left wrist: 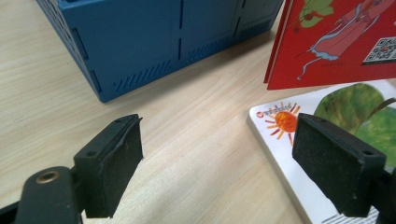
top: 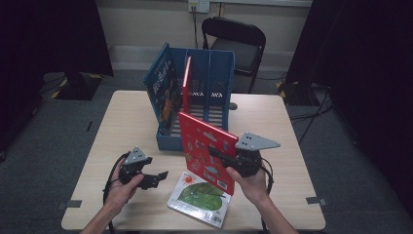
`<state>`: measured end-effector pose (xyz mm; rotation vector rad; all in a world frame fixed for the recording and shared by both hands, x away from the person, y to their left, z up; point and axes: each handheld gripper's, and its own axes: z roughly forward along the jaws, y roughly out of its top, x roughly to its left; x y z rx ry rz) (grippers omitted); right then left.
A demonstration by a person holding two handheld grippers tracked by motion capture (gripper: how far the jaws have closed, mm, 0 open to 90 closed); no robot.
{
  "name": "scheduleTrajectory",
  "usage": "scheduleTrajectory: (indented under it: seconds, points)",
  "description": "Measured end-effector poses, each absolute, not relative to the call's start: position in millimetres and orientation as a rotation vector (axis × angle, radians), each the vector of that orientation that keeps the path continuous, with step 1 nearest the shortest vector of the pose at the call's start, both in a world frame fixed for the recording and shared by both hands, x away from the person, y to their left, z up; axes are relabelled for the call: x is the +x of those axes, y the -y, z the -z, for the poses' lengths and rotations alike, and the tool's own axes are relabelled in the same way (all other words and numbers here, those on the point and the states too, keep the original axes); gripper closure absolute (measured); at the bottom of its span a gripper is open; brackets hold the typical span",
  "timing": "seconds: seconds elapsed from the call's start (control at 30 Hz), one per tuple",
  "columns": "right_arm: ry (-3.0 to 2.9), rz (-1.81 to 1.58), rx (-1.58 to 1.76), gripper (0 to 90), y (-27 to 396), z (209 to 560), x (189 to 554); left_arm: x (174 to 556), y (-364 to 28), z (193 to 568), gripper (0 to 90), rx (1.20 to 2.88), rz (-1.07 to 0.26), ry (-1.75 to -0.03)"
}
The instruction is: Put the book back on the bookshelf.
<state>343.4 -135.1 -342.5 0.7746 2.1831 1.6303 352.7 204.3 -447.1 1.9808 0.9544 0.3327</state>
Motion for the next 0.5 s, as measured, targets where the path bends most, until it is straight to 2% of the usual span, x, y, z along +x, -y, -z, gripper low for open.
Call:
scheduleTrajectory:
  seconds: [0.5]
  points:
    - [-2.164,-1.648,0.776,80.6,137,328,348,354,-207,446,15.8,1.977,-0.339,-0.993]
